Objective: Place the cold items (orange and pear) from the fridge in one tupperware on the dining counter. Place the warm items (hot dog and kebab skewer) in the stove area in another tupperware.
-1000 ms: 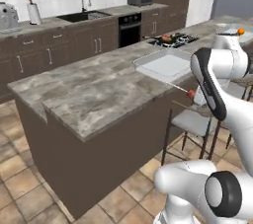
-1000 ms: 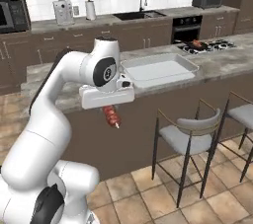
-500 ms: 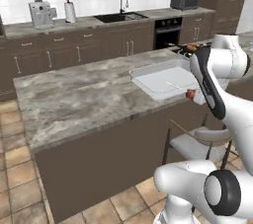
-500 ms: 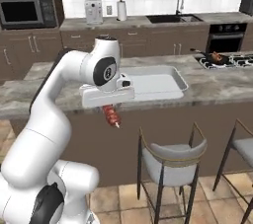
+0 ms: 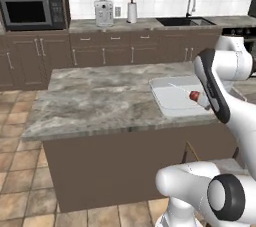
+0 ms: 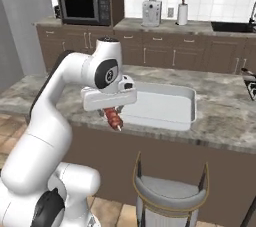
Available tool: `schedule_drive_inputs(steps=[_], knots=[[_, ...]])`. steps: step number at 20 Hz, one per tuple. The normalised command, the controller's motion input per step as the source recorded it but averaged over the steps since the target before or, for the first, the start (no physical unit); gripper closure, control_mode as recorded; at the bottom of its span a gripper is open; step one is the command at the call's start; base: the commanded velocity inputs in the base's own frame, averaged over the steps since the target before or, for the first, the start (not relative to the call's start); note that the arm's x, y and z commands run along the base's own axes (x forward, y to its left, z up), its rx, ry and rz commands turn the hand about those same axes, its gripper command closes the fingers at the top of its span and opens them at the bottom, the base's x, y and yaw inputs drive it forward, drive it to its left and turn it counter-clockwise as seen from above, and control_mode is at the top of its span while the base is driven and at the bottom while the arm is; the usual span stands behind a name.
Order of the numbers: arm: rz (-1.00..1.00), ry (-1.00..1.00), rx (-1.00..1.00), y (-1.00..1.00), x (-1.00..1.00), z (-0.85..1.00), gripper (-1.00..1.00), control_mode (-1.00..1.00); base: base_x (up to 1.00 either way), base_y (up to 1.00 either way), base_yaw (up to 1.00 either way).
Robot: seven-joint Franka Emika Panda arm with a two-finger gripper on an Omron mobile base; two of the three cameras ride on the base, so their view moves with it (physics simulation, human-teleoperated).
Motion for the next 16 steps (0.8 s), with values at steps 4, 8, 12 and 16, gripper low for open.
schedule_drive_inputs(steps=[4,8,12,16], knots=[[0.00,0.00,0.00,0.00,0.00,0.00,1.00,1.00,0.57,-0.76,0.29],[0.08,0.00,0.33,-0.56,0.45,0.01,1.00,-1.00,0.14,-0.20,0.03],[0.26,0.00,0.27,-0.55,0.70,0.00,1.00,-1.00,0.00,0.00,0.00],[0.40,0.00,0.04,-0.41,0.54,-0.01,1.00,-1.00,0.00,0.00,0.00]])
